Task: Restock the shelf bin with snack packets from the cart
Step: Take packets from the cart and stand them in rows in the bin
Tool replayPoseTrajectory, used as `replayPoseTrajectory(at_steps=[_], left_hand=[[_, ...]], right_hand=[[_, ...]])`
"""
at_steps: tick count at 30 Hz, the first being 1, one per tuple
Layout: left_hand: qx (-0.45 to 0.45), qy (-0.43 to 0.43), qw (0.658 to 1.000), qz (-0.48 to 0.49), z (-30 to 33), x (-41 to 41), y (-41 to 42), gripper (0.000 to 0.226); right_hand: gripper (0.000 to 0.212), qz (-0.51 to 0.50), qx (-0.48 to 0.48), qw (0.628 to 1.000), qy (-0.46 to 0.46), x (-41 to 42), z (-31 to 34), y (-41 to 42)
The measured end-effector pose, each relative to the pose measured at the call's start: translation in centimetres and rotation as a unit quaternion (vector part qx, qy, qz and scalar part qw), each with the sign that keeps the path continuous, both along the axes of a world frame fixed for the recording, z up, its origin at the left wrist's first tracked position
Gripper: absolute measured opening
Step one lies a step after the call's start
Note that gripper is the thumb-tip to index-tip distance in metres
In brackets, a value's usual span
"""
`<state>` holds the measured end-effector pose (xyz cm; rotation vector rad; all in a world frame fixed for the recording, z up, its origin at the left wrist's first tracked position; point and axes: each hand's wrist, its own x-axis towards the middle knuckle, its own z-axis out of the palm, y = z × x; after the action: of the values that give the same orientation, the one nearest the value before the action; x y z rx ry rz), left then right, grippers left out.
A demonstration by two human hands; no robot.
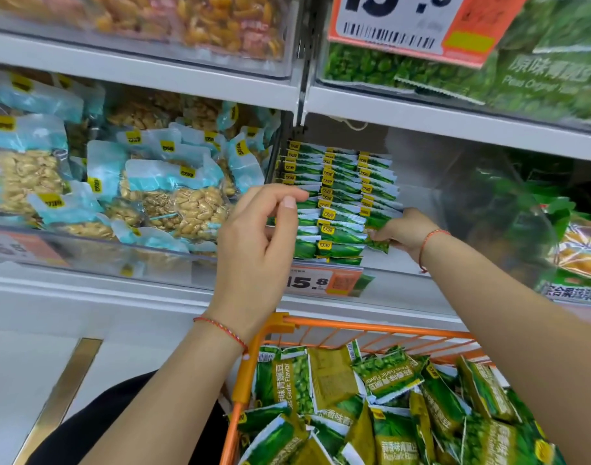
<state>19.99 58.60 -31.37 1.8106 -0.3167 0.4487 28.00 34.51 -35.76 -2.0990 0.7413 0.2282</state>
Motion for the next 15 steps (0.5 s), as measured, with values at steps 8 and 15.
replayPoseTrajectory(at_steps=[8,15], left_hand=[[0.024,-0.002,1.0,-0.004,-0.06,-0.15,-0.2,0.022],[0.039,0.004,0.999,0.002,-0.23,-0.15,-0.36,0.021]], right_hand=[[0.06,0.023,-0.02,1.0,0.002,-0.83,-0.13,0.12],[0.054,0.022,0.001,1.0,0.011,-0.66,0.15,0.35]])
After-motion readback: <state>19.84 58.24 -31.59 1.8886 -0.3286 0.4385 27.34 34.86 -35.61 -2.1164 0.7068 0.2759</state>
